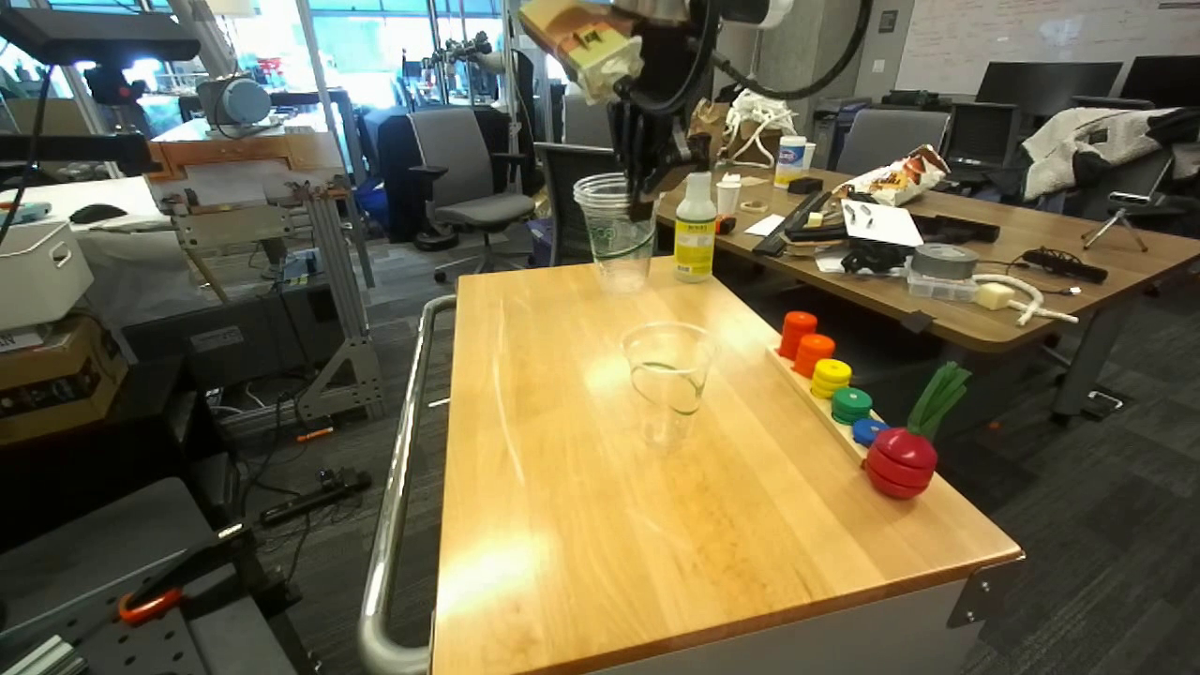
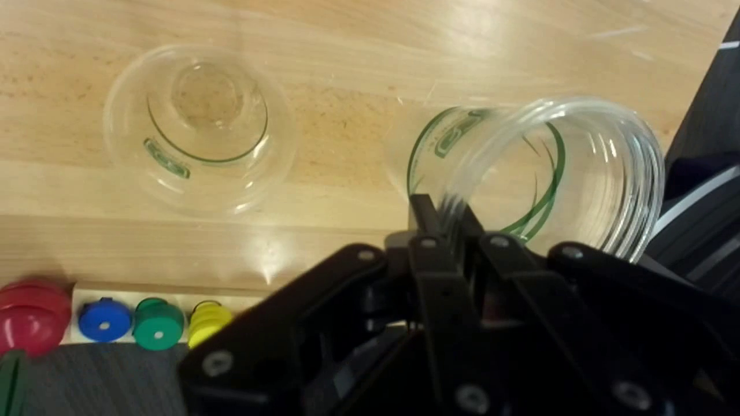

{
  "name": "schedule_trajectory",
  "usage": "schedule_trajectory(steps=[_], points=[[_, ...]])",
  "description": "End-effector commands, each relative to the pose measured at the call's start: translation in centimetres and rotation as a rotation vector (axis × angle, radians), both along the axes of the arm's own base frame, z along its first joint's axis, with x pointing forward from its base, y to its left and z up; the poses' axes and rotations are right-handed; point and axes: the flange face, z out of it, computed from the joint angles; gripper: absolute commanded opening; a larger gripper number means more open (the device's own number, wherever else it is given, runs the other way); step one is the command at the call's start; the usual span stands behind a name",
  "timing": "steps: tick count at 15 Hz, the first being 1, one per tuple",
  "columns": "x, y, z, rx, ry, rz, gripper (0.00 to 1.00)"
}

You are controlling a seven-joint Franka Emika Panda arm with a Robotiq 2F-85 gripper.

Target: Stack the plastic cups

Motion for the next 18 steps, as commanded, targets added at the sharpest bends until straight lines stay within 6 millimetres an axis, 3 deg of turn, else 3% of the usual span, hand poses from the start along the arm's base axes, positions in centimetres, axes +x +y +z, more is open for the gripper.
schedule_trajectory(steps=[1,6,10,14,18], points=[[-0.4,-2.1,3.4,-0.026,-0.035,-0.064,0.02],[-2.6,-4.5,5.2,-0.037,-0.036,-0.140,0.02],[-4.2,-6.5,5.4,-0.062,-0.009,-0.183,0.02],[-5.3,-7.6,4.3,-0.059,0.022,-0.187,0.02],[-5.5,-8.1,1.9,-0.034,0.050,-0.194,0.02]])
